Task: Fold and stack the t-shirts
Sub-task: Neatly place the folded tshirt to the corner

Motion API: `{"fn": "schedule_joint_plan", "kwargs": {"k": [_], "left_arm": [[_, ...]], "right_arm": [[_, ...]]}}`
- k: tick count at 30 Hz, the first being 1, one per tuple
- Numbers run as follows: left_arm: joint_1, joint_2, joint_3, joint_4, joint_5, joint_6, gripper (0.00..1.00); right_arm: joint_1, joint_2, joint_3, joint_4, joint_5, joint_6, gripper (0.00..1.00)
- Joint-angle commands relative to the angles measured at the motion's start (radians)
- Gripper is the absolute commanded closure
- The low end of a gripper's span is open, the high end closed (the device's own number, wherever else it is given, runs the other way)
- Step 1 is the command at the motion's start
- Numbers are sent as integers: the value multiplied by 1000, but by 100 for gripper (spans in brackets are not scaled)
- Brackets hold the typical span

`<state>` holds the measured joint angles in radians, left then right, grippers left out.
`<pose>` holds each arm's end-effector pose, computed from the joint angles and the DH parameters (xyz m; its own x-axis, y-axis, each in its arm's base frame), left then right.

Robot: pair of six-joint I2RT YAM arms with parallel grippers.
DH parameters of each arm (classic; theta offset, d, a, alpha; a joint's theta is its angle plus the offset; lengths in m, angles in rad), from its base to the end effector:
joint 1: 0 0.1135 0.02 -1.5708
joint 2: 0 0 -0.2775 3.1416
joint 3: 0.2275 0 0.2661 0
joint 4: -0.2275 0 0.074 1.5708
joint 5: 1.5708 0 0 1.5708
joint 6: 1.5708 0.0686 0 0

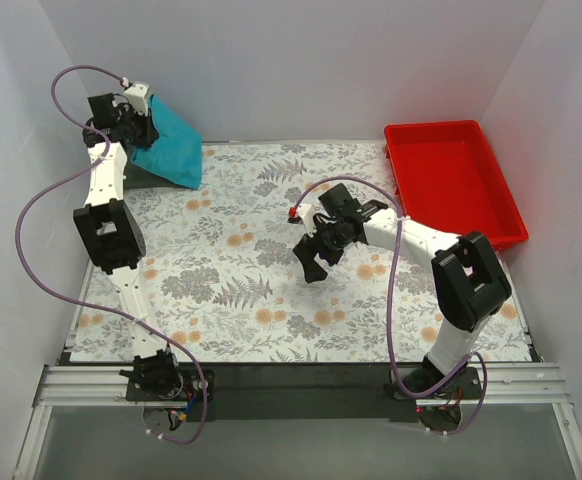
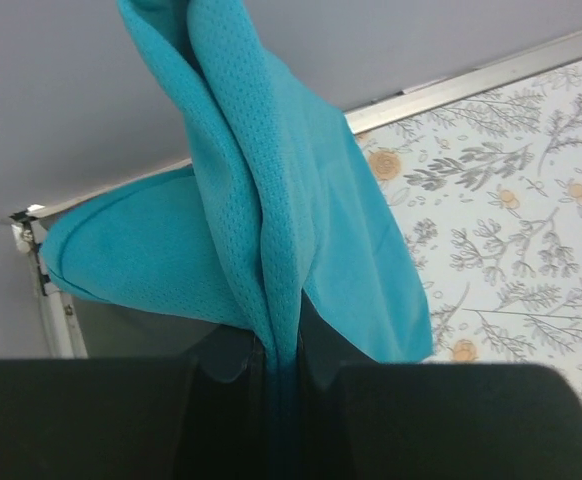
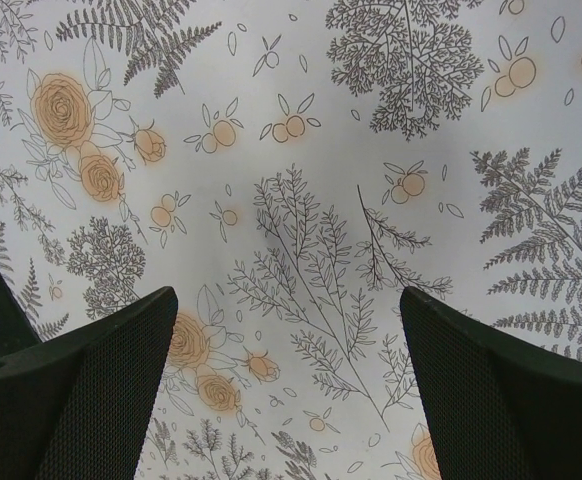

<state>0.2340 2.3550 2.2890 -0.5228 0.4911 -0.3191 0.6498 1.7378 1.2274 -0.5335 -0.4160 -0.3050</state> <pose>0.5819 0.1054 0.2781 -0.5685 -0.4199 -0.7075 -0.0014 0.8604 -0.5096 0.2941 0.2583 0.1947 -0.4417 -0.6806 -0.5845 -0.8889 0.4204 0.1822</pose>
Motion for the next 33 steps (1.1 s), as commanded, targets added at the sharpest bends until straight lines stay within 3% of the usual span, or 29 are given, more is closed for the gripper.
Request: {"fn": "schedule_joint_plan", "kwargs": {"k": [1,19,22,23,27,33], "left_arm": [[16,0,1,107,9,46,100],[57,110,-37,234,-106,161,98],[62,115,-26,253,-149,167,74],[64,115,-22,256,-158,167,60],[76,99,29,282,-198,170,27],[80,-21,14,276,-238,149,17]], "right_arm": [[-3,14,32,-22,-18,7,2],[-3,58,46,-33,-33,14,2],[-3,55,49,-33,-32,14,2],[-4,51,50,-34,-32,14,1],[-3,39,61,-34,-29,24,2],[-15,2,81,-40,-46,30,1]]}}
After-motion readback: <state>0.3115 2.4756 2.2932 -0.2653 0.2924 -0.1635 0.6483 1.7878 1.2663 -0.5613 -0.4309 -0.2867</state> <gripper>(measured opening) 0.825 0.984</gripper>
